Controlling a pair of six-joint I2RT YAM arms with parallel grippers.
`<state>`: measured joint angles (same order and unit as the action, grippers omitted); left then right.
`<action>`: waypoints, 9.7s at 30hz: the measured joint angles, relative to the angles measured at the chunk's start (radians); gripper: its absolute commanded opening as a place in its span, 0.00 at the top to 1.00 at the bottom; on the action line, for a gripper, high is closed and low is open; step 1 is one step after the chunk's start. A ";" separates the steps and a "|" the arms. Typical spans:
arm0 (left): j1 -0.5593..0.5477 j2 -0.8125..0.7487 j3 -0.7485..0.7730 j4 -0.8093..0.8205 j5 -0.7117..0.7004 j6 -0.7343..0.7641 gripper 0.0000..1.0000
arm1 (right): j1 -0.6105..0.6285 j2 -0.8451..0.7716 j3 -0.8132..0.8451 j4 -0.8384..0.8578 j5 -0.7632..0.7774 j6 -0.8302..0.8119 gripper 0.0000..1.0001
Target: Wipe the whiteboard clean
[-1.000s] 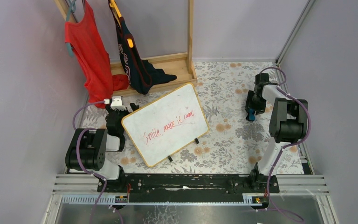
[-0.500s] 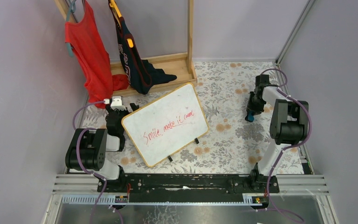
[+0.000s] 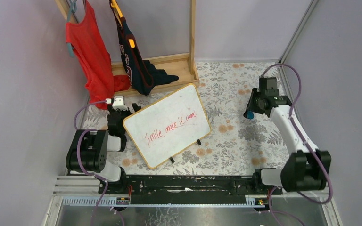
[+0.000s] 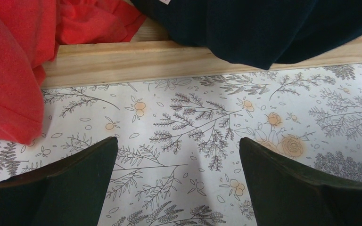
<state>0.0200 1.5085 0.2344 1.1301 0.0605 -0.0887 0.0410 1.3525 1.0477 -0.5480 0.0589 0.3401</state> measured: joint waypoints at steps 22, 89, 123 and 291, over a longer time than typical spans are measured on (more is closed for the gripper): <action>0.170 -0.142 0.367 -0.549 -0.024 -0.048 0.00 | 0.012 -0.272 -0.092 -0.097 -0.071 0.012 1.00; 0.419 -0.243 1.088 -2.560 1.032 1.159 0.46 | 0.343 -0.293 -0.033 -0.036 -0.134 0.037 1.00; 0.393 -0.327 0.983 -2.561 1.021 1.165 0.73 | 0.522 -0.281 -0.018 0.097 -0.042 0.039 1.00; 0.379 -0.291 0.975 -2.594 0.994 1.115 1.00 | 0.851 0.035 -0.283 0.892 0.150 -0.097 1.00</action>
<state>0.3988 1.2179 1.2098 -1.4635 1.0542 1.0260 0.8925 1.3872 0.7650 0.3435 0.2089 0.2432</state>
